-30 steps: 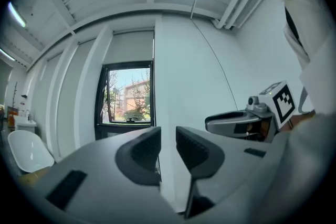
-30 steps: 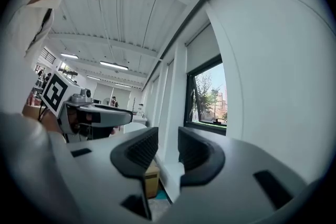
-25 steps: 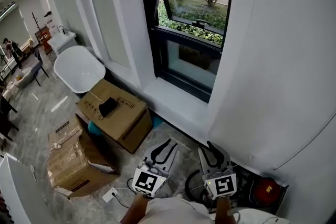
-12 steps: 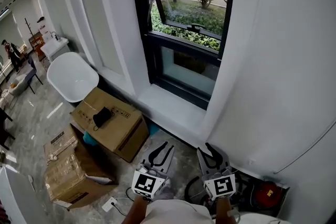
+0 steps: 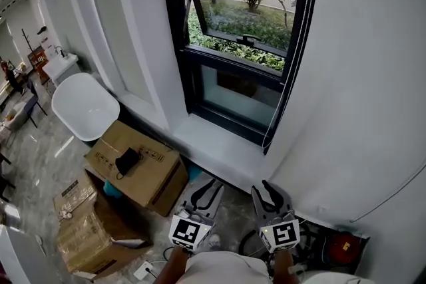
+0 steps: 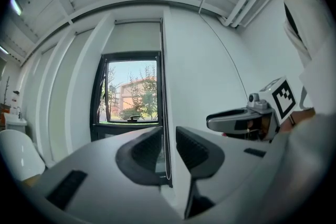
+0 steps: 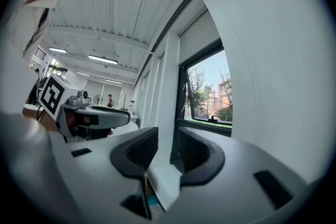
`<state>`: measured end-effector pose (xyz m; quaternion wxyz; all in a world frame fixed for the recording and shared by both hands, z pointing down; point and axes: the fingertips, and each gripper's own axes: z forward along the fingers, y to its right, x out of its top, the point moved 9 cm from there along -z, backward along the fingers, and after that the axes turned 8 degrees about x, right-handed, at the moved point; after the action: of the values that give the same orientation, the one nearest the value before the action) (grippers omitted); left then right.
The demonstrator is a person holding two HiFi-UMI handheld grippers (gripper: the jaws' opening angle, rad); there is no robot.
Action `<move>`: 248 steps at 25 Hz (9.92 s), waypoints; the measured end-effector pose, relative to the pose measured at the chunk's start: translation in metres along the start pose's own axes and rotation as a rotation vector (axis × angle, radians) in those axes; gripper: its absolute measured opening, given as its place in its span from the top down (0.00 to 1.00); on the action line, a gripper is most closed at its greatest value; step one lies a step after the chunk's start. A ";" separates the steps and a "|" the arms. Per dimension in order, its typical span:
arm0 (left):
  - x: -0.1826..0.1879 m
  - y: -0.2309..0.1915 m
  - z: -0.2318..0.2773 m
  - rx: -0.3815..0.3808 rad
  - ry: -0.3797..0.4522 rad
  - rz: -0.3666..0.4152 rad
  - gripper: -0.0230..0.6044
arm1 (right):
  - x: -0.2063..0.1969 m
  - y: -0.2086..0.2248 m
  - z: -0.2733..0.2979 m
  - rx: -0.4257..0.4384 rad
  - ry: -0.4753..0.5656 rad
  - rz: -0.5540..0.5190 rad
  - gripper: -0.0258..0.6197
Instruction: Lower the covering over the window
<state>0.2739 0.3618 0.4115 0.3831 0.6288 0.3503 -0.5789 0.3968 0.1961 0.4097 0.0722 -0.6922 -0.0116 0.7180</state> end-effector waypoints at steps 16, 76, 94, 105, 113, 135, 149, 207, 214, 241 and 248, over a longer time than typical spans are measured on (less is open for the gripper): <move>-0.022 -0.076 0.075 -0.100 0.016 -0.021 0.82 | -0.003 0.025 0.084 -0.114 -0.040 -0.022 0.78; -0.048 -0.165 0.497 -0.618 0.059 0.035 0.82 | -0.038 0.274 0.327 -0.576 -0.050 0.070 0.78; -0.054 -0.081 0.571 -0.980 0.053 0.013 0.79 | -0.046 0.284 0.298 -0.983 -0.154 0.094 0.78; -0.062 -0.031 0.603 -0.962 0.018 0.048 0.70 | -0.049 0.285 0.294 -1.029 -0.171 0.107 0.78; -0.074 -0.003 0.621 -0.902 -0.033 0.068 0.64 | -0.045 0.285 0.291 -1.062 -0.141 0.105 0.79; -0.074 -0.055 0.596 -1.018 -0.060 -0.029 0.94 | -0.013 0.282 0.302 -0.991 -0.098 0.052 0.81; -0.092 -0.087 0.559 -1.100 -0.063 -0.011 0.94 | 0.060 0.305 0.315 -0.827 -0.028 -0.053 0.78; -0.016 -0.128 0.542 -1.205 0.108 -0.143 0.79 | -0.110 0.274 0.325 -0.731 -0.138 0.260 0.97; 0.029 -0.112 0.547 -1.254 0.220 -0.132 0.79 | -0.112 0.270 0.330 -0.725 -0.151 0.250 0.97; -0.029 -0.107 0.540 -1.243 0.096 -0.072 0.94 | -0.167 0.249 0.336 -0.695 -0.276 0.425 0.96; -0.046 -0.102 0.537 -1.252 0.041 -0.050 0.94 | -0.167 0.242 0.337 -0.682 -0.304 0.423 0.96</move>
<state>-0.0671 -0.0670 0.4297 0.6586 0.2877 0.6447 -0.2604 0.0454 -0.0354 0.5611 -0.3122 -0.5497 -0.1168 0.7660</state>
